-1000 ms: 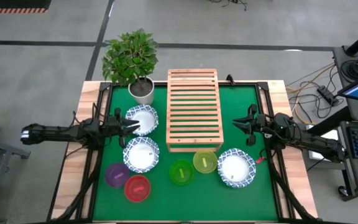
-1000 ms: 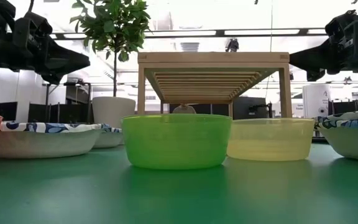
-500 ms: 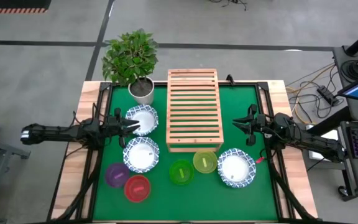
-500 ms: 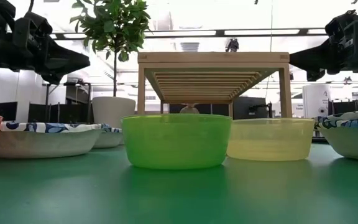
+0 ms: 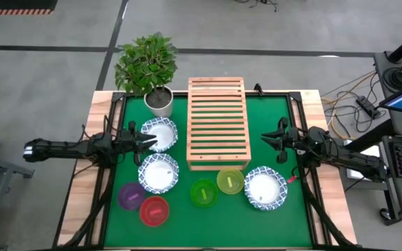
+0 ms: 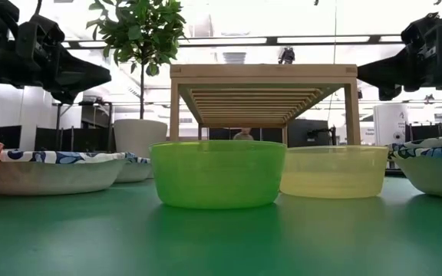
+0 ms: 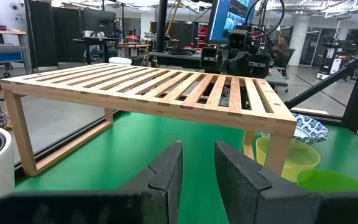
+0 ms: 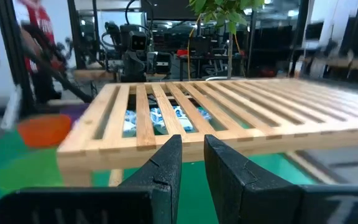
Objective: Place and stack bowls onto a shelf
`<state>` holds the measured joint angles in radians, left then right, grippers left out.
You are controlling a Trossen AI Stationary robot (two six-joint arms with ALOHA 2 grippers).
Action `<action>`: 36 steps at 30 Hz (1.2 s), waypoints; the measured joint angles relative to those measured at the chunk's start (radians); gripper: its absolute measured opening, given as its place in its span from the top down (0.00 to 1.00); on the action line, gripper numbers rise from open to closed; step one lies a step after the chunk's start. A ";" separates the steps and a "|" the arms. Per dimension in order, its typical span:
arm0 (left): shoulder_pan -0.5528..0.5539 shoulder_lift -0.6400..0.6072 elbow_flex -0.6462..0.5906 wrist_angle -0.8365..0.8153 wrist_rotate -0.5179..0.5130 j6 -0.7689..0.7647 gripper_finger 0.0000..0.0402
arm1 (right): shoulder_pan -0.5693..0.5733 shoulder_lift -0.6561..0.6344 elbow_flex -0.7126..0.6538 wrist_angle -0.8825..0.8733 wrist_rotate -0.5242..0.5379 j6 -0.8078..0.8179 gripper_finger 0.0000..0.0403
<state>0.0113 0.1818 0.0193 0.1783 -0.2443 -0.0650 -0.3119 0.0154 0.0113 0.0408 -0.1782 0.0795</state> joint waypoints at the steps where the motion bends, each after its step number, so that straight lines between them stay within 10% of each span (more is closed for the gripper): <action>1: 0.000 0.000 0.000 0.000 0.000 0.000 0.81 | 0.000 0.000 0.000 0.000 -0.005 0.094 0.85; 19: 0.000 0.000 0.000 0.000 0.000 0.000 0.81 | 0.215 -0.001 0.015 0.381 -0.196 0.494 0.85; 31: 0.000 0.000 0.000 0.000 0.000 0.000 0.81 | 0.264 0.110 0.420 -0.100 -0.184 0.496 0.85; 36: 0.000 0.000 0.000 0.000 0.000 0.000 0.81 | 0.264 0.235 0.646 -0.669 -0.152 0.458 0.85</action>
<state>0.0112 0.1818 0.0193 0.1780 -0.2440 -0.0650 -0.0475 0.2500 0.6577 -0.6279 -0.3303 0.5374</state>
